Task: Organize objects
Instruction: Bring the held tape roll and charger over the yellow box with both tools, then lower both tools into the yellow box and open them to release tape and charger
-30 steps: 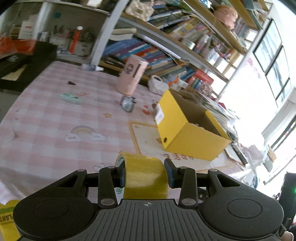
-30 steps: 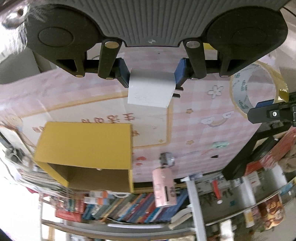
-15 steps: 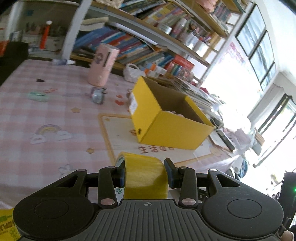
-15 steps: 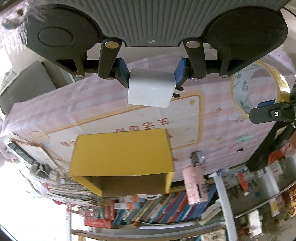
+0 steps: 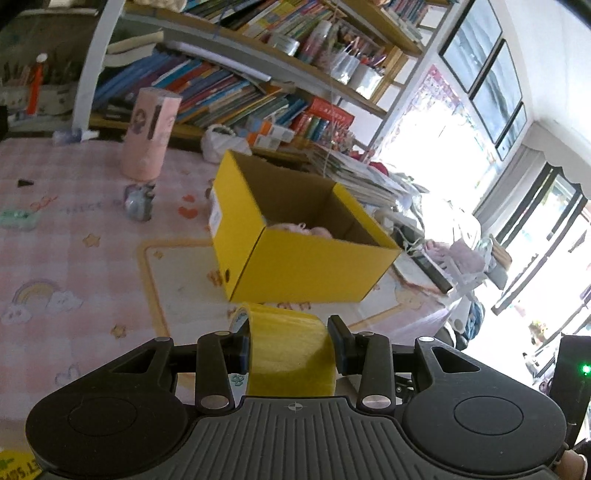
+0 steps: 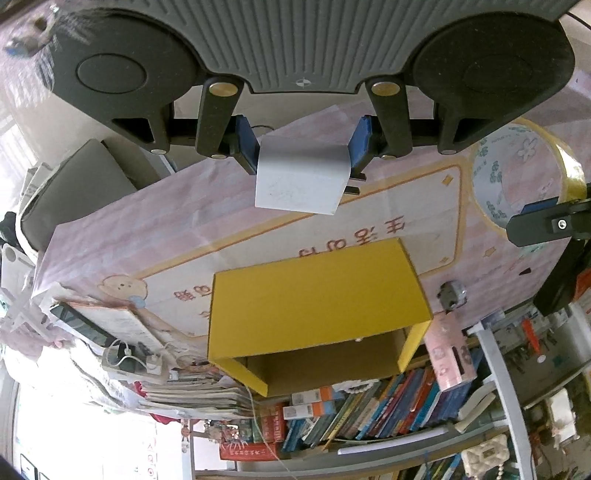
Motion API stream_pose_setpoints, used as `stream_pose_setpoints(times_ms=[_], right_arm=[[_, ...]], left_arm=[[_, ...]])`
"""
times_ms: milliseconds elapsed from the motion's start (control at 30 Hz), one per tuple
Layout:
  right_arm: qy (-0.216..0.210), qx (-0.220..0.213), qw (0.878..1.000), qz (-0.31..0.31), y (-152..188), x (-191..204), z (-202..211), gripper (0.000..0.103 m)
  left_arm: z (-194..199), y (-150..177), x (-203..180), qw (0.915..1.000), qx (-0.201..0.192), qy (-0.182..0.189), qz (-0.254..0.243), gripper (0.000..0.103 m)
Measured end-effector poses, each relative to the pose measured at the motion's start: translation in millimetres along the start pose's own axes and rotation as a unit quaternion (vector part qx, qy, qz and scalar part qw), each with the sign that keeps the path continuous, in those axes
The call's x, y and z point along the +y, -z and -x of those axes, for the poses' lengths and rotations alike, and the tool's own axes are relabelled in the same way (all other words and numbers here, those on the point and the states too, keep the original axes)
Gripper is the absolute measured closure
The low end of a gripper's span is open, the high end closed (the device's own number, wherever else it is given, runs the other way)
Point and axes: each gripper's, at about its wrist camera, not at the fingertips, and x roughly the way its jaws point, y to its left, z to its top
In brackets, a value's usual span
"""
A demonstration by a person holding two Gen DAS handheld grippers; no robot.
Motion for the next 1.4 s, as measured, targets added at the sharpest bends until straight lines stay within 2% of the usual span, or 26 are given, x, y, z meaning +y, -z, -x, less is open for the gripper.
stream_pose_setpoints(times_ms=[200,433,733,1000,1133,1400], right_arm=[[0.004,-0.021,1.0,-0.001,-25,-14,-7,0.055],[-0.008,-0.062,0.998,0.01,-71,-26,-14,0.055],[-0.033,-0.103,0.993,0.047,-131,-35,-40,0.055],[-0.052,-0.097,0.991,0.081,-164,-43,-77,0.055],[-0.065,-0.085,0.989,0.104,-172,-44,-96,0.055],[-0.087,-0.063,0.982,0.153,-185,-36,-130,0.055]], left_arm=[[-7,-23,-12,0.9995,-0.028,-0.002,-0.014,0.065],[-20,-60,-28,0.9968,-0.074,0.001,-0.032,0.065],[-64,-89,-35,0.9954,-0.091,-0.018,-0.024,0.065],[-103,-95,-39,0.9954,-0.083,-0.04,-0.026,0.065],[-117,-100,-43,0.9945,-0.08,-0.055,-0.04,0.065],[-146,-106,-39,0.9949,-0.062,-0.073,-0.033,0.065]])
